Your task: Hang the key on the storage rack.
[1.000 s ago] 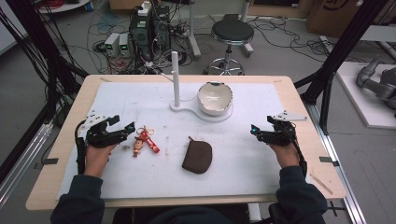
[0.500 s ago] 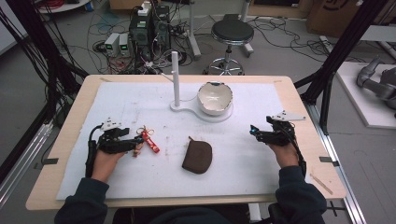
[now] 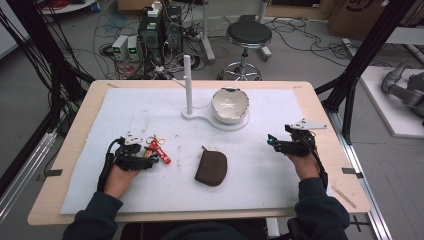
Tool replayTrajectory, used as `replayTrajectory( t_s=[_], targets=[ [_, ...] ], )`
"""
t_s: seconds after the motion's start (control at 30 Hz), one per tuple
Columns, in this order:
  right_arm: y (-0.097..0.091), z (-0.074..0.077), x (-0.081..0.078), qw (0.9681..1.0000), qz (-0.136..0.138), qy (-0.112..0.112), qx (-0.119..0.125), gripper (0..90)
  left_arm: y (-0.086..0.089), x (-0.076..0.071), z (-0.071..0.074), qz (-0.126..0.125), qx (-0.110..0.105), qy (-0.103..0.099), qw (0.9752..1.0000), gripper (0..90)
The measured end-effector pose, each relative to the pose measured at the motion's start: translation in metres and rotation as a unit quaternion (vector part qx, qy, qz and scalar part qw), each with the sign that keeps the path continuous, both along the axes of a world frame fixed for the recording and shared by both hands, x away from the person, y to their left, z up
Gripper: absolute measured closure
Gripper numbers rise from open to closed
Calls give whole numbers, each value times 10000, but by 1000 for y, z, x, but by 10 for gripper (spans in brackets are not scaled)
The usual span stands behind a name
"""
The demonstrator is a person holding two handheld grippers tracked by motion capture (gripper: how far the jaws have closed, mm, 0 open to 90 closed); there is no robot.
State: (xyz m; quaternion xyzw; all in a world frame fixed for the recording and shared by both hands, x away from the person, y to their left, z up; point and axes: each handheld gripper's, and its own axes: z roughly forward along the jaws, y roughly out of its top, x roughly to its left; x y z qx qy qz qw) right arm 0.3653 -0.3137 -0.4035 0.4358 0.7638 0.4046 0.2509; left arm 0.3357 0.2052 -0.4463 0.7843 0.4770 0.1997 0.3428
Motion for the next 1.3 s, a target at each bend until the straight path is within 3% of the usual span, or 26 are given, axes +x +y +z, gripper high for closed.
replayTrajectory(
  t_s=[0.03,0.1,0.23,0.3,0.43,0.47,0.5,0.53,0.6,0.63,0.7,0.77,0.8,0.83,0.9,0.97,1.0,1.1,1.2,1.3],
  targets=[
    [0,0,0,10000,23,17,-11,205,1,0,1,-17,2,-10,10000,300],
    [1,0,0,10000,32,3,-43,205,3,1,4,-193,-13,39,9998,465],
    [1,0,0,10000,27,4,-30,205,6,4,10,-211,-51,99,9997,472],
    [1,0,0,10000,36,1,-10,205,11,5,17,-202,-377,-1,9991,473],
    [1,0,0,10000,29,7,38,206,18,9,35,-262,-1114,-184,9933,474],
    [1,1,0,10000,36,5,67,205,18,9,35,-262,-1114,-184,9933,473],
    [1,2,0,10000,33,-19,69,205,19,11,47,-341,-1383,-314,9893,474],
    [1,2,0,10000,19,-13,89,205,19,11,47,-341,-1383,-314,9893,474],
    [0,3,1,9999,30,-24,120,205,16,16,65,-481,-1605,-431,9849,474],
    [1,3,1,9999,34,-27,117,205,16,16,65,-481,-1605,-431,9849,474],
    [1,3,1,9999,34,-29,124,206,11,25,84,-606,-1721,-552,9817,474],
    [1,3,1,9999,29,-29,133,205,8,28,90,-650,-1741,-581,9809,474],
    [1,3,1,9999,20,-20,143,205,2,34,103,-754,-1720,-673,9799,474],
    [1,3,1,9999,22,-29,145,205,2,34,103,-754,-1720,-673,9799,474],
    [1,3,2,9999,23,-32,165,205,-9,44,122,-894,-1667,-815,9786,474],
    [1,3,2,9999,30,-42,157,205,-12,47,128,-929,-1629,-868,9784,474],
    [1,3,2,9998,38,-57,186,205,-18,54,139,-1022,-1600,-931,9774,474],
    [1,5,3,9997,48,-78,216,206,-23,61,148,-1098,-1628,-987,9756,474],
    [1,5,3,9996,54,-81,250,205,-30,70,160,-1145,-1563,-1038,9755,474],
    [1,5,4,9996,64,-77,251,205,-38,77,169,-1235,-1630,-1111,9725,474]
  ],
)
